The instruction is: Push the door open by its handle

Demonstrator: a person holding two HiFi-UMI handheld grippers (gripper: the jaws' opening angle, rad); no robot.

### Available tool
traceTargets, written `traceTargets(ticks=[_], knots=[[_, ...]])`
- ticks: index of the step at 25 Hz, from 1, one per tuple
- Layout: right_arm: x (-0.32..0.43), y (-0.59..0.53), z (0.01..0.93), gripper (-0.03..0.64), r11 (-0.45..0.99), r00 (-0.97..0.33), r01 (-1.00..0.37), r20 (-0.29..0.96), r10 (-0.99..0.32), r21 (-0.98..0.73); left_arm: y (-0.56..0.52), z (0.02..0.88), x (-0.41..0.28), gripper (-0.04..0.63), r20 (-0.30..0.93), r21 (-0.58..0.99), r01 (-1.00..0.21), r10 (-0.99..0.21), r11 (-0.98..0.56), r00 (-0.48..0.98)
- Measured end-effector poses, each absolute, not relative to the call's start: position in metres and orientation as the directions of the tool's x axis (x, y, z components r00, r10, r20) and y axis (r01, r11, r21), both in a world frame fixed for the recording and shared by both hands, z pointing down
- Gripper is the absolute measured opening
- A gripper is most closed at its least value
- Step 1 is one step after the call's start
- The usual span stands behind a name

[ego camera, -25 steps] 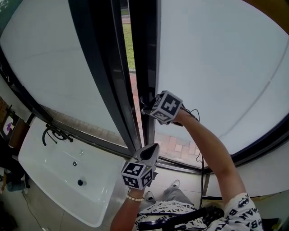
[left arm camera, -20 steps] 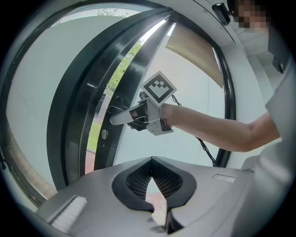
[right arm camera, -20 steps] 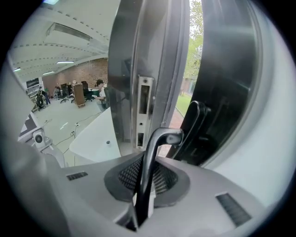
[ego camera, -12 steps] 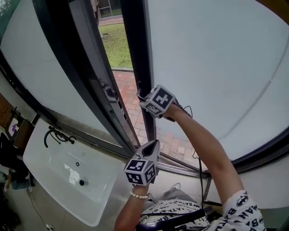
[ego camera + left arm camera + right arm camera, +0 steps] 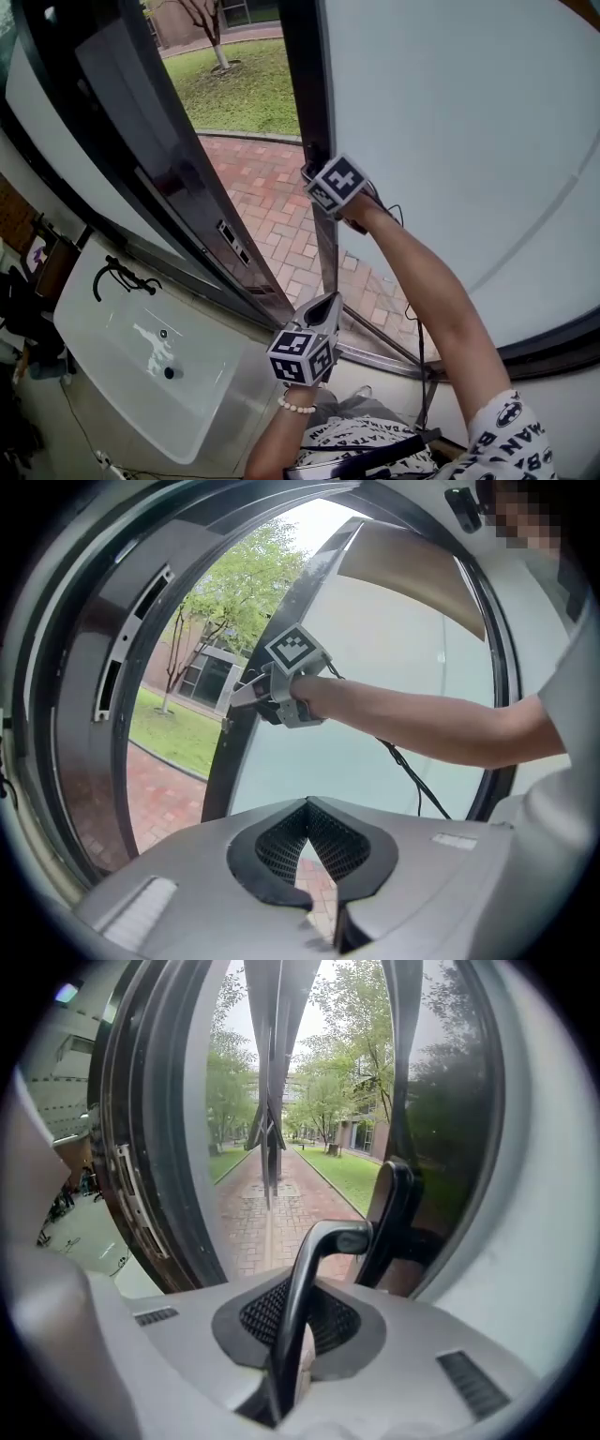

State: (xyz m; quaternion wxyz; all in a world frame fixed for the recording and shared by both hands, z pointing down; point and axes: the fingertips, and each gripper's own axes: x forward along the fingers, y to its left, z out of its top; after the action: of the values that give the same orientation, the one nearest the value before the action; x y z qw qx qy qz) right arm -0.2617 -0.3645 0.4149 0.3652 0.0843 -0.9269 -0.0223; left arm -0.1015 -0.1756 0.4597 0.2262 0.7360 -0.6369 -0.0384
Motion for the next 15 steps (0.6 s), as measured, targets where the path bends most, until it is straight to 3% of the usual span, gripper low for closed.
traceTargets(ticks=[15], knots=[[-0.217,-0.526,0.414,0.028,0.932,-0.669,-0.352,0.674,-0.312,0.082,-0.294,0.47,-0.132,-0.011,0.279,0.357,-0.922,-0.925,-0.151,0.26]])
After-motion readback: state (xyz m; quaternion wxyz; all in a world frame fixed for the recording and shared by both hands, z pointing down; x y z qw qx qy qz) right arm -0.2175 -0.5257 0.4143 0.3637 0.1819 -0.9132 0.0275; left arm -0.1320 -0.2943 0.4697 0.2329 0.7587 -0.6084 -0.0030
